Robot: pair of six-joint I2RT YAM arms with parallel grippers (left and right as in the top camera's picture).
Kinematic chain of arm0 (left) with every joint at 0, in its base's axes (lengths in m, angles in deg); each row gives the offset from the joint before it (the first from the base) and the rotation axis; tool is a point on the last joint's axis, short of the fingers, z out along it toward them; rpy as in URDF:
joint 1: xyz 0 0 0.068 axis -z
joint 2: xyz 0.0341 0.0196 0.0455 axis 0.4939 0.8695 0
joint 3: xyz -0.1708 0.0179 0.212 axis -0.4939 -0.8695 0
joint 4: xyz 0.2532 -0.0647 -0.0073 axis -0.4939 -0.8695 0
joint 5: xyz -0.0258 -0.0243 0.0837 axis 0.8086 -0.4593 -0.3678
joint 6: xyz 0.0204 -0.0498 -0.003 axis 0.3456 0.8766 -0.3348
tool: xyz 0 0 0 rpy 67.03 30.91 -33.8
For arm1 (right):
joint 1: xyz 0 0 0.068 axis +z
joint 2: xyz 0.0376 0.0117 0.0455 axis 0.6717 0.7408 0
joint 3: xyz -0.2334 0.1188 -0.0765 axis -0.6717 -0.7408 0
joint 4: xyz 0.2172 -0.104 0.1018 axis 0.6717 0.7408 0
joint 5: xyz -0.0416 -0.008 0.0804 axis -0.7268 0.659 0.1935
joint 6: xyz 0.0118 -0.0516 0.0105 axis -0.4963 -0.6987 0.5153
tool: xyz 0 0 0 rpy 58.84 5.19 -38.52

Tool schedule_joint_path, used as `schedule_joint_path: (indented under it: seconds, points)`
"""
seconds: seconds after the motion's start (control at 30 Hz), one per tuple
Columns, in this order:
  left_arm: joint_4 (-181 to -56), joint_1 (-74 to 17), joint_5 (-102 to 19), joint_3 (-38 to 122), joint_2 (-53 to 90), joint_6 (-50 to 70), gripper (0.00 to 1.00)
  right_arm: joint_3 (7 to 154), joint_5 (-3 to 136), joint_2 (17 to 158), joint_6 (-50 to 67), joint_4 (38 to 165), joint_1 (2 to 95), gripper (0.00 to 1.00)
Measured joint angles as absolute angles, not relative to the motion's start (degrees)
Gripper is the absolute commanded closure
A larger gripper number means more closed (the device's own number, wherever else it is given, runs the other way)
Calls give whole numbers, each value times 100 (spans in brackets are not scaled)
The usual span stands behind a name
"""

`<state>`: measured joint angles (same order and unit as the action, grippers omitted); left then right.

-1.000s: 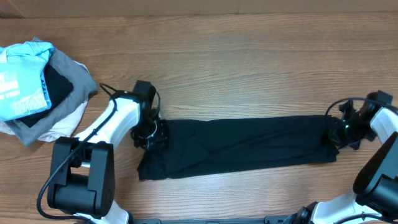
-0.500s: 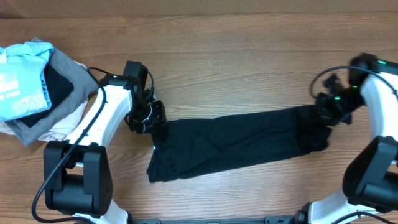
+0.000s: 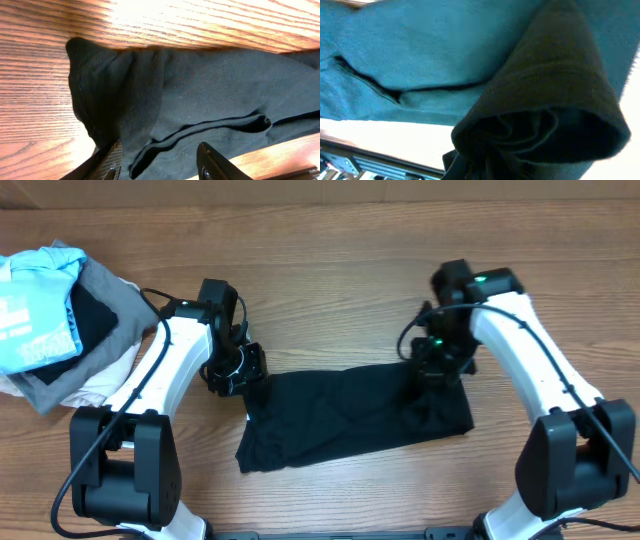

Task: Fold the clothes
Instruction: 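Fold the strip's right end leftward onto the middle with the right gripper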

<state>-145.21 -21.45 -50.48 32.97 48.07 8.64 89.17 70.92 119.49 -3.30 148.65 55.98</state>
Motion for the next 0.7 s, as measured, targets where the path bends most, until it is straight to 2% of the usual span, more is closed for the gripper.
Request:
schedule_joint_path:
  seconds: [0.27, 0.33, 0.4, 0.7]
  points:
    - [-14561, -2145, -5050, 3297, 4807, 864, 48, 8797, 7085, 11955, 172, 14545, 6402, 96]
    - [-14559, -2145, -5048, 3297, 4807, 864, 46, 8797, 7083, 11957, 227, 14489, 6533, 78]
    - [-14559, -2145, -5048, 3297, 4807, 864, 45, 8797, 7092, 11959, 253, 14475, 6636, 45]
    - [-14661, -2145, -5048, 3297, 4807, 862, 41, 8797, 7135, 11959, 284, 14471, 6702, 43]
